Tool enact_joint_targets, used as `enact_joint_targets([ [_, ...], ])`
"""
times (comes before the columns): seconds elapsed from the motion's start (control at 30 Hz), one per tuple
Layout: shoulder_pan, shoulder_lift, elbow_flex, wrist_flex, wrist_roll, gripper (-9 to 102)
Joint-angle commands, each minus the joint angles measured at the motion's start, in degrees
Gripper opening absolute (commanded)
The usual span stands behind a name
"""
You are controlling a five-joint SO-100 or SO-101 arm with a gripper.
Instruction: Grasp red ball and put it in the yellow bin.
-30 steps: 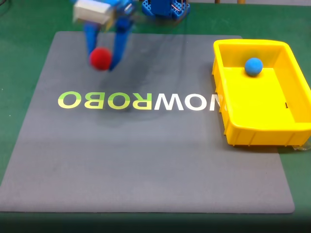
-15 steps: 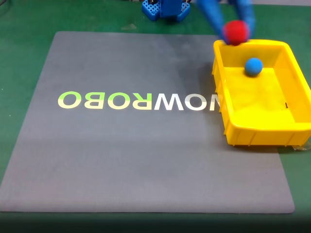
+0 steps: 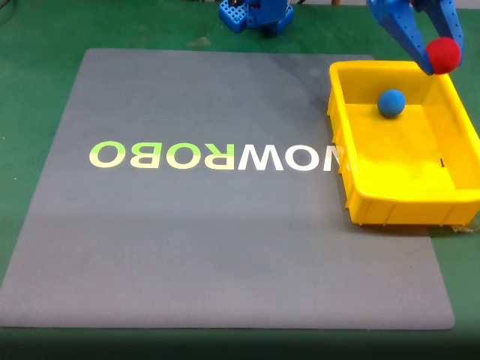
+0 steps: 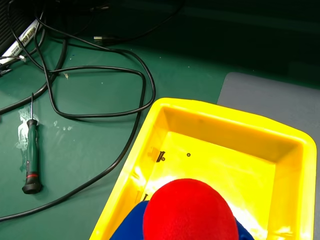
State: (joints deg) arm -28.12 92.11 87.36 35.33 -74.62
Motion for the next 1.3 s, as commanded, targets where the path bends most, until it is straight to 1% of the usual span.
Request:
enact_joint_targets([
  [0.0,0.53,0.70,-4.57,-0.53,0.18,2],
  [0.1,1.49,0.44,-4.57,-0.18,0.44,22],
  [0.13,1.76,0.26,-4.57,-0.18,0.62,27],
  [0.2,2.29,0.09,-4.57,0.00,0.88,33],
  [0.3,2.81,0.00,-4.57,0.44,0.97,38],
  [0.53,3.69,0.70,-4.66,0.44,0.88,39],
  [0.83,4.83,5.27,-3.78,3.96,1.49,39],
  [1.03,7.73,17.93,3.25,6.50,0.09,38],
  [1.1,9.23,24.26,6.68,9.05,-0.97,34],
  [1.13,10.02,27.51,8.44,10.63,-1.58,29],
  [1.2,12.13,34.19,11.87,13.80,-2.99,14],
  [1.27,14.59,39.90,14.59,17.67,-3.87,4],
])
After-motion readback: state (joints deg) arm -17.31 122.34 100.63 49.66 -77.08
